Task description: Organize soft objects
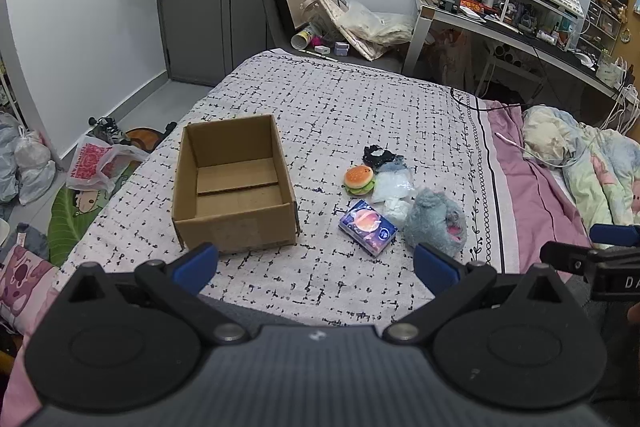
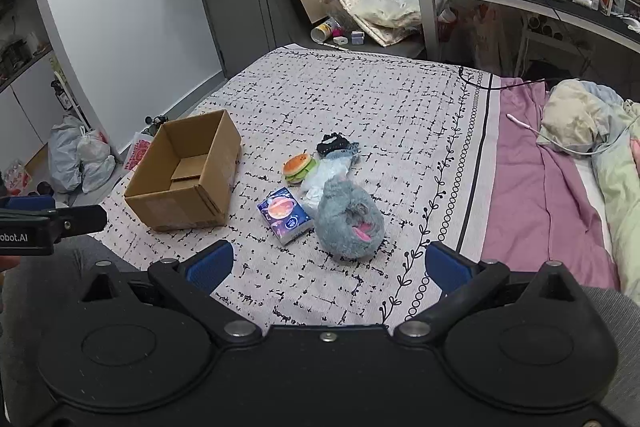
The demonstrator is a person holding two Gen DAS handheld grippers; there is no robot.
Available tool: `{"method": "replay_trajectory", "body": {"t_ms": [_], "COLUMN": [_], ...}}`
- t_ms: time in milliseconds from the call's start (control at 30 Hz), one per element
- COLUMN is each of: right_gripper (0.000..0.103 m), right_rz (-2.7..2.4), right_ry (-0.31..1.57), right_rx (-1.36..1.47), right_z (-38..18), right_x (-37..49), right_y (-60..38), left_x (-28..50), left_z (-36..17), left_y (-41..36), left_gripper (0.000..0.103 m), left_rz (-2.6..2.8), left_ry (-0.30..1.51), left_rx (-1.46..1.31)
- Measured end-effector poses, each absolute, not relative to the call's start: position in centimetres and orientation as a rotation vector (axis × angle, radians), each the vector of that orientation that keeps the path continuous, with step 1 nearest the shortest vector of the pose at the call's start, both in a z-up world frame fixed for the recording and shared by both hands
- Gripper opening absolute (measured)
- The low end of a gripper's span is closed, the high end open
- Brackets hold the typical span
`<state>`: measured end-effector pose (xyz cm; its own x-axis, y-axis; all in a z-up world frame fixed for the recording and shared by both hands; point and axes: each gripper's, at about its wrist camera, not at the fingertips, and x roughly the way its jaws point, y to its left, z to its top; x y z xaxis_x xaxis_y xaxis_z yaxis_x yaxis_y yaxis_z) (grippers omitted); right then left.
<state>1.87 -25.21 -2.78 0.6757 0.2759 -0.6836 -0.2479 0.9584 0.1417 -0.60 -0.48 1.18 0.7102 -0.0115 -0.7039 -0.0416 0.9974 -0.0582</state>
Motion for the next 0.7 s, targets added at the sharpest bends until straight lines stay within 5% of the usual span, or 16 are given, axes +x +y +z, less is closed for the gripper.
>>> {"method": "replay_trajectory", "body": {"t_ms": [700], "right_gripper": [0.103], "right_rz": [0.283], "right_ry": [0.754], "right_rx": [0.017], "right_z": [-2.09], "right_x": [1.65], "right_y": [-24.72], "left_x": [-0.73], "left_z": [1.85], "left_y": [-0.42], "left_gripper": [0.103], "left_rz": [0.011], "left_ry": [0.767], "left_rx": [-0.073]}}
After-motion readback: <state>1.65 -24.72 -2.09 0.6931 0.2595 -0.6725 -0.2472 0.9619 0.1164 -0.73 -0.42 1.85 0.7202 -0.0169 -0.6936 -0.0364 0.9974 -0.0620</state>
